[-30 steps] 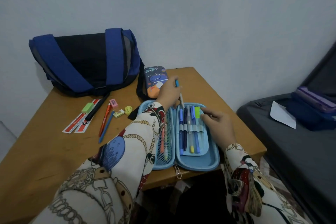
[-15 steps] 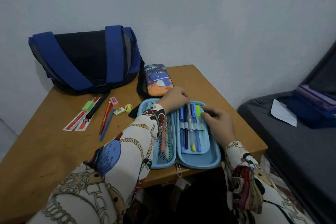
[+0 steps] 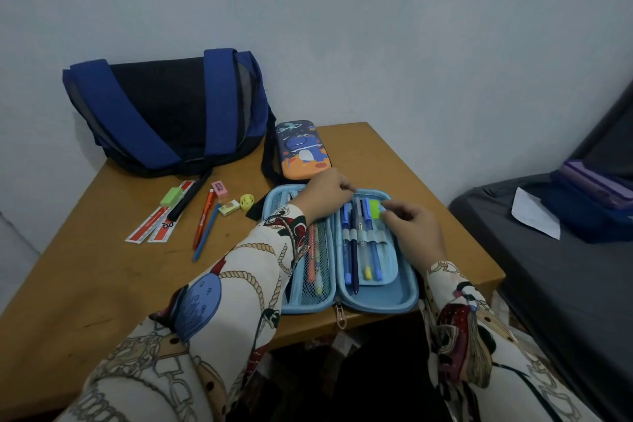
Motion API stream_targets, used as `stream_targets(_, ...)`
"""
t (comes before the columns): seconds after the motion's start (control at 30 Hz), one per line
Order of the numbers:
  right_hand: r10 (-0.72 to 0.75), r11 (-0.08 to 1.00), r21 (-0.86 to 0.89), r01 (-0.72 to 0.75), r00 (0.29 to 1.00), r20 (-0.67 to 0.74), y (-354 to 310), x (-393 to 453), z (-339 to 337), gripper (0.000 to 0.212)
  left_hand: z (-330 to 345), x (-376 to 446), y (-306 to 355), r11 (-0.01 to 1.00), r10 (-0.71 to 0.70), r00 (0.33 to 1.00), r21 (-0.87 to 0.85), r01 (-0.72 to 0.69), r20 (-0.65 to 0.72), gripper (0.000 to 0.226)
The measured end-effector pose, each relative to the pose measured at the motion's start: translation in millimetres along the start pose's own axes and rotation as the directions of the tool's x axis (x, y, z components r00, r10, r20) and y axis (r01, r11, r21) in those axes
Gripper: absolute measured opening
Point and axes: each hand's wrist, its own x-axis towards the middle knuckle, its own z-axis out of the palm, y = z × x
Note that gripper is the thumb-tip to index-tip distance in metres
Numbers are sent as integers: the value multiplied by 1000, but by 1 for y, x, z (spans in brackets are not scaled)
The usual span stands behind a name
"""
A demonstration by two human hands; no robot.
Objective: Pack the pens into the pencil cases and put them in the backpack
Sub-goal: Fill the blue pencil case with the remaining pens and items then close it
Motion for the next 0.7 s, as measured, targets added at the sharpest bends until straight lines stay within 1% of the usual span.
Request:
stream_targets(0.17,12,1000,-7,-12,1000,-7,-2,-1,0,9,-17,-17,-7,999,21,990,-42,-27,-140,28)
stream_targets(0.23,8,1000,-11,-9,1000,-8,-2,-2,-1,6,-27,-29,-15,997,10,971,-73,-29,-237,31)
stream_targets(0.3,2,1000,-16,-3,1000,-12,-2,-2,-1,6,-35,-45,-30,999,-12,931,-36,-1,-364,33)
stream_targets(0.4,2,1000,-22,-3,1000,-15,-2,-2,-1,7,-46,-73,-58,988,-42,842,101,114,-538,33)
stream_targets(0.5,-2,1000,-13,2,1000,-22,-3,-2,0,8,-57,-102,-90,946,-108,737,159,283,-667,30)
stream_targets(0.57,-5,1000,-5,5,1000,-27,-4,-2,0,9,-61,-118,-109,893,-123,685,220,392,-718,29)
stream_targets(0.6,-8,1000,-4,7,1000,-29,-4,-2,0,9,-62,-124,-118,860,-155,665,231,455,-731,29)
stream_targets(0.67,-11,1000,-13,11,999,-30,-4,-2,0,10,-64,-129,-130,798,-286,612,171,578,-737,32)
stream_targets(0.7,-11,1000,-14,11,1000,-29,-4,-3,0,11,-65,-129,-133,775,-334,593,144,615,-733,34)
